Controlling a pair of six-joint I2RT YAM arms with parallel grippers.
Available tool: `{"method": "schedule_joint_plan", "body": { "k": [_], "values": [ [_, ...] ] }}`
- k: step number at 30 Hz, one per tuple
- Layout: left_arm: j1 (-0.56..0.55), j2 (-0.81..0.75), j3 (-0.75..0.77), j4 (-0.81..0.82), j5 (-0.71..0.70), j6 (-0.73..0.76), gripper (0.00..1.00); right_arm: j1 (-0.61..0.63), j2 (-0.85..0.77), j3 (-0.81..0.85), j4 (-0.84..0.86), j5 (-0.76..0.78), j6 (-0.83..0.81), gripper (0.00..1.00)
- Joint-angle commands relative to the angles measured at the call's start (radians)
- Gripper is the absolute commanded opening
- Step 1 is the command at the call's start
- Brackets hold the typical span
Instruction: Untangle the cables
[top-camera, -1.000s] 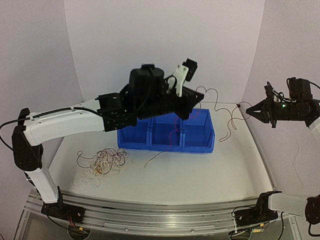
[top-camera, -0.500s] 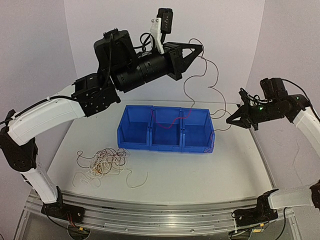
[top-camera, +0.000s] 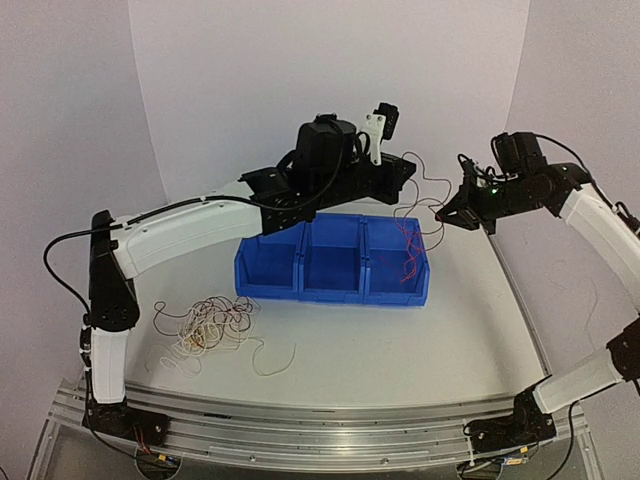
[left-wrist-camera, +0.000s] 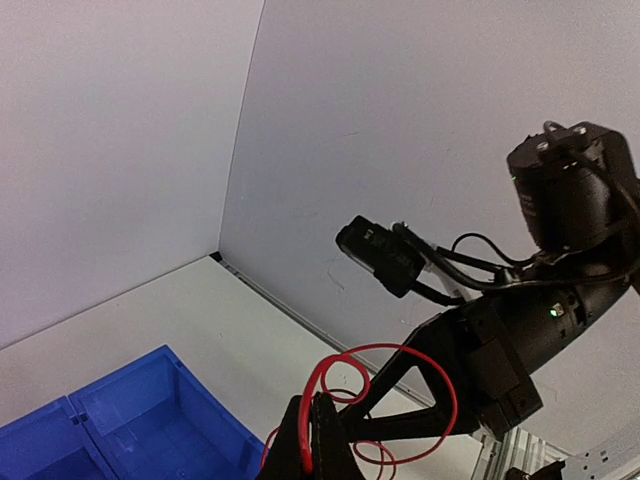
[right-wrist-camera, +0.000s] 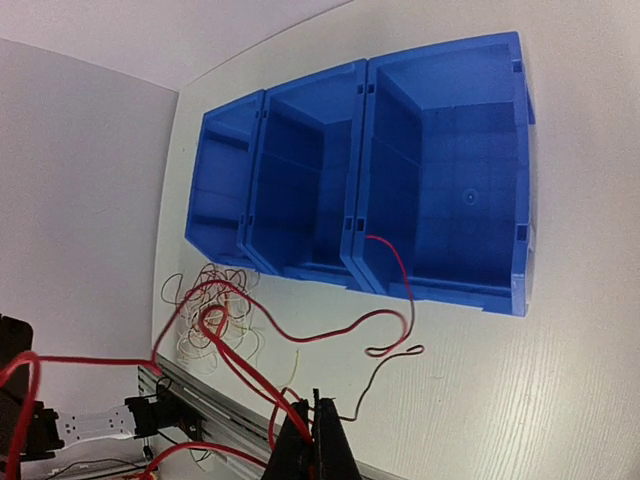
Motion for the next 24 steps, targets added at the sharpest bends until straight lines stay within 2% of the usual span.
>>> {"method": "schedule_joint_plan", "body": {
  "k": [1, 5, 7, 24],
  "values": [
    [0.023, 0.086, 0.117, 0.004, 0.085, -0.056, 0.00, 0.008, 0.051, 0.074, 0.049, 0.150, 0.037, 0.00],
    [0.088, 0.166, 0.175, -0.003, 0.199, -0.157, 0.00, 0.008, 0.112, 0.094, 0.066, 0.208, 0.026, 0.00],
    [0.110, 0.196, 0.191, -0.003, 0.207, -0.174, 0.00, 0.008, 0.148, 0.115, 0.066, 0.221, 0.016, 0.00],
    [0.166, 0.450, 0.269, -0.082, 0.081, -0.136, 0.02, 0.054, 0.511, 0.283, 0.054, 0.304, -0.052, 0.00]
  ]
}}
